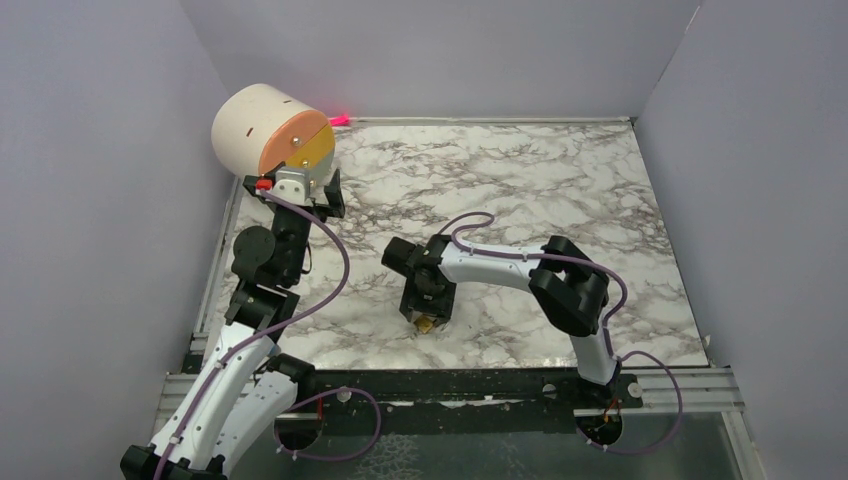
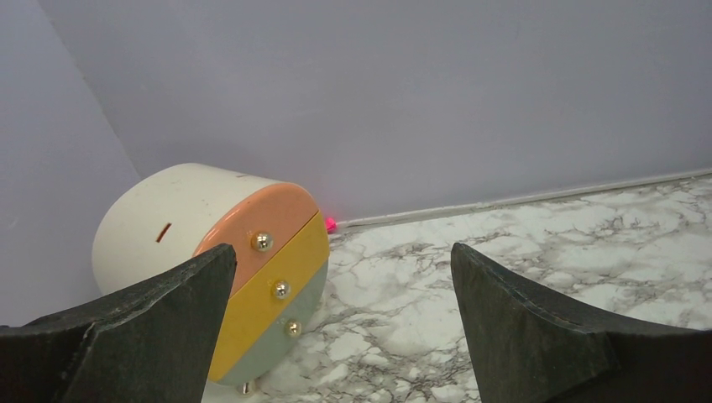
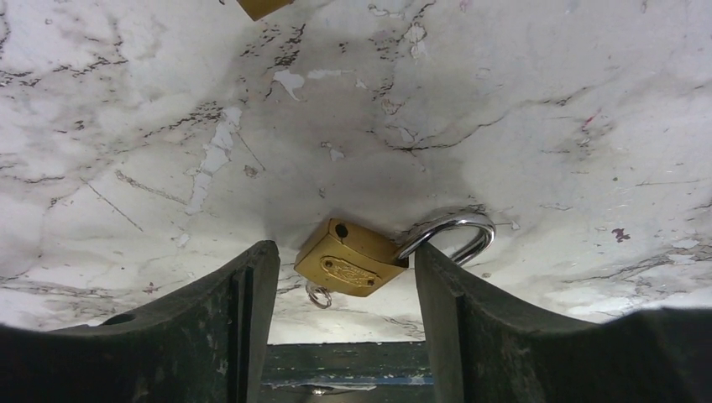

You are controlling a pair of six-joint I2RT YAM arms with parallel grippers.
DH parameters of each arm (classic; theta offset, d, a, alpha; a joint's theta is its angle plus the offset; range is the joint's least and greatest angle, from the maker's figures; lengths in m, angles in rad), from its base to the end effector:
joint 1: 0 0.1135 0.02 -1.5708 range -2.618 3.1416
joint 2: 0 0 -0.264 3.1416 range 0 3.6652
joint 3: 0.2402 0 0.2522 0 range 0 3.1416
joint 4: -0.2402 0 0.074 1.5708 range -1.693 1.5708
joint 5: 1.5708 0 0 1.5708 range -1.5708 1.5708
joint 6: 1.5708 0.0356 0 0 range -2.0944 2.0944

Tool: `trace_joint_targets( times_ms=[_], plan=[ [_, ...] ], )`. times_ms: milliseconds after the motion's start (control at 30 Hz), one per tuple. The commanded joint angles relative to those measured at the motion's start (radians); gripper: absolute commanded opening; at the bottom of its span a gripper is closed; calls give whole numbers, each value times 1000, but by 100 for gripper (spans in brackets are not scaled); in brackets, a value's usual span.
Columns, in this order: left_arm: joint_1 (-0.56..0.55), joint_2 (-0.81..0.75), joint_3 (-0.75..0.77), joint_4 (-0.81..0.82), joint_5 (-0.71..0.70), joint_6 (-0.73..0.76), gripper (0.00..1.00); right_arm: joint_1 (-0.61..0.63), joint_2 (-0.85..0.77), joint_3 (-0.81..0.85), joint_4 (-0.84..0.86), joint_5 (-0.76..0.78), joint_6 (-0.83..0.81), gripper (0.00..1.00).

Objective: Lock with the key
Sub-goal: Pick up the lock from the center of the board.

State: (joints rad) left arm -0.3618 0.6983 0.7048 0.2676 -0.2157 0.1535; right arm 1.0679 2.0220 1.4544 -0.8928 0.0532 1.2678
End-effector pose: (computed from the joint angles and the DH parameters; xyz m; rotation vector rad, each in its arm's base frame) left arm 0.1590 -0.0520 0.3743 0.1505 1.2946 -0.0381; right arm 0.1877 0.3373 0.1611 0.3085 3.0313 0.1231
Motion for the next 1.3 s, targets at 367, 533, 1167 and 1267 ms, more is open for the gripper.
trace_joint_targets(
  times_ms=[367, 533, 1167, 1267],
  plan=[
    [4, 10, 0, 24, 39, 1, 99, 7, 31, 30, -1, 17, -94, 4],
    [4, 18, -2, 23, 41, 1, 99, 7, -16, 18, 185, -27, -456, 1],
    [139, 163, 92, -33, 505, -31, 95, -336, -601, -211, 665, -1072, -1125, 1],
    [171, 200, 115, 22, 879, -92, 93, -379, -658, -214, 732, -1251, -1075, 1]
  ],
)
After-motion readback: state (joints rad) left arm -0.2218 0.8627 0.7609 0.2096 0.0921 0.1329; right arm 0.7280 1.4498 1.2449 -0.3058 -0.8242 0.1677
